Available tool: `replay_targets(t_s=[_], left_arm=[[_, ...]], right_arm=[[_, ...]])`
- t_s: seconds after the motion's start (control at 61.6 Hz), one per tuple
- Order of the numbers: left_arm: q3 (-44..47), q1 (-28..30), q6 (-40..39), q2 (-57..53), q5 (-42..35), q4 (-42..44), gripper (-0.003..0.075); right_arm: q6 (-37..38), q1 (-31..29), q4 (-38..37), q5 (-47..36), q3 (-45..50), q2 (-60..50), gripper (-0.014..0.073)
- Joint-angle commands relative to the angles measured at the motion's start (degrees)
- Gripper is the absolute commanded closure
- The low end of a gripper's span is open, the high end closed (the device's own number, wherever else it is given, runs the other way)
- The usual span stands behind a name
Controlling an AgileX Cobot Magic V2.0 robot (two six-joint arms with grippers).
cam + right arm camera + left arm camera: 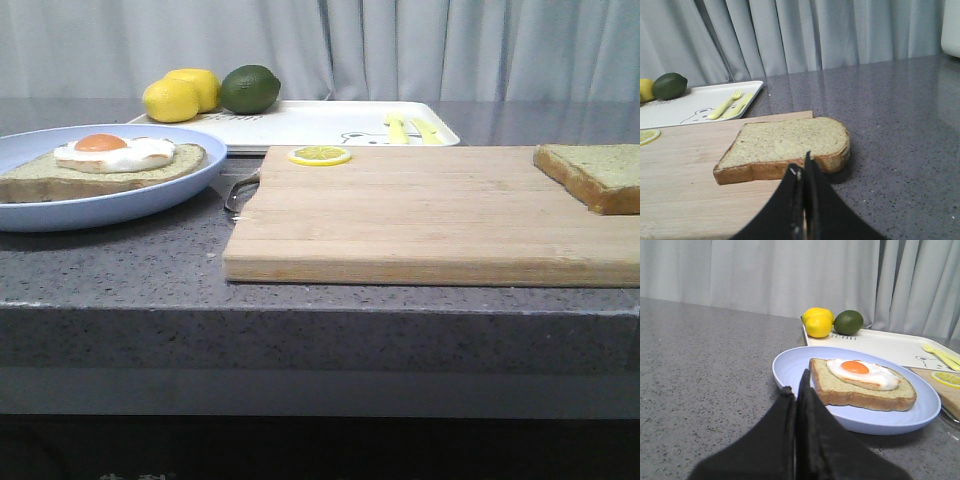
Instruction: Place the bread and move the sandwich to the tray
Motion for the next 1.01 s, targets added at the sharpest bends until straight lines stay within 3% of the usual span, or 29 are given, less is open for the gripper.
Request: replay_targets(t_s=[0.0,0.617,0.812,0.991], left_arm=[[0.15,0.19,-0.16,-1.29,-4.75,-0.48,0.0741],[0.15,0.19,-0.16,-1.29,-4.86,-0.48,0.0741],[0.03,0.19,-0.16,-1.29,-8.23,-0.48,0.0741],[-4.29,0.19,-0.16,-1.17,-6.91,-0.51,0.0741]], right_arm=[[-0.47,-0.2,0.06,-4.85,-0.17,-1.1,0.0663],[-0.47,-0.2,0.06,-6.7,-0.17,-1.1,0.0663],[-0.47,-0.2,0.01,-8.75,-0.17,-1.1,0.0663],[-0.47,-0.2,0.01,-10.2,-3.18,-1.1,0.0663]])
